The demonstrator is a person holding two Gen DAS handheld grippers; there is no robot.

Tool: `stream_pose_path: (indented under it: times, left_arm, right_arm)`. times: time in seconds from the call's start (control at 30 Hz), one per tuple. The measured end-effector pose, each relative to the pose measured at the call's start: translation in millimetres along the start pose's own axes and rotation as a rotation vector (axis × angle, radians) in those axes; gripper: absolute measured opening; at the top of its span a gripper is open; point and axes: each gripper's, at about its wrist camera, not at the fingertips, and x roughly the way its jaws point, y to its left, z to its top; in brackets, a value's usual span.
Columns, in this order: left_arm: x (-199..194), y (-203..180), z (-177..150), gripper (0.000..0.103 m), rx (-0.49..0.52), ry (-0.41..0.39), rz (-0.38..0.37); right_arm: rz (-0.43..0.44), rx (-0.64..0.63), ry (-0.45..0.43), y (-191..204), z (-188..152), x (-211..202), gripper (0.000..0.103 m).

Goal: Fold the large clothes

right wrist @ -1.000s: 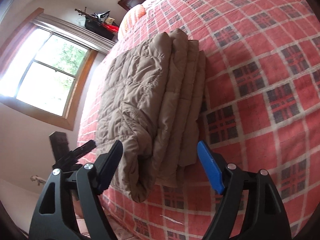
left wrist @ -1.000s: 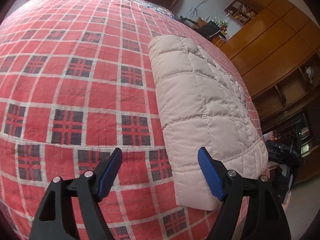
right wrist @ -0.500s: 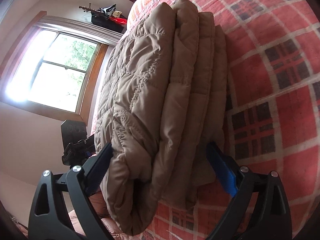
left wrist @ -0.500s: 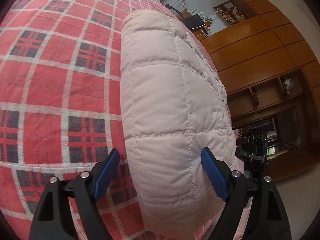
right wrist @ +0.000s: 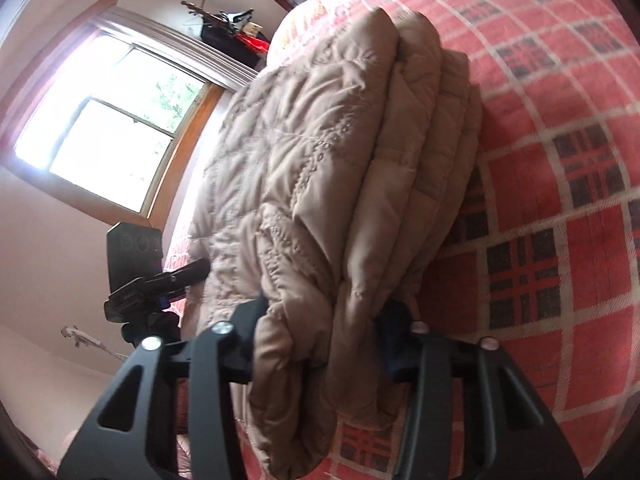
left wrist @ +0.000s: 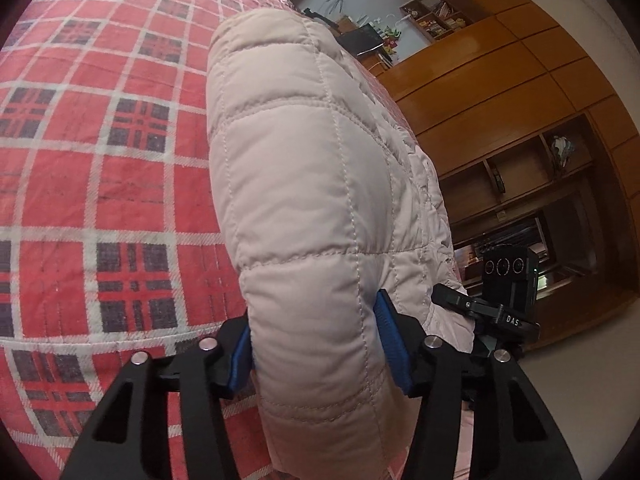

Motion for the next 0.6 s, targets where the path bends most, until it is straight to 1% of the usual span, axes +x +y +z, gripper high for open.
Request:
stream_pose_path:
  times: [0.03, 0.13, 0.3, 0.43, 0.6]
  left_arm:
    - [-3, 0, 0, 0.052, -0.003, -0.007, -0.008]
    - [-13, 0, 1, 0.050, -0.002, -0.033, -0.028]
    - [-43, 1, 4, 0.048, 0.013, -0.108, -0.042]
    - [-70, 1, 12, 0.047, 0.034, -0.183, -0.017]
    - [-106, 10, 33, 0.047, 0.031, -0.279, 0.016]
  right_arm:
    - [0.005, -0.012, -0.007, 5, 0, -1, 0.037]
    - [0.013, -0.052, -0.018, 21, 0, -5, 0.034]
    - [0.006, -0.133, -0.020, 62, 12, 3, 0.032]
    - [-0.005, -0.205, -0.026, 91, 29, 11, 0.032]
    - [-0.039, -0.300, -0.059, 133, 58, 32, 0.031]
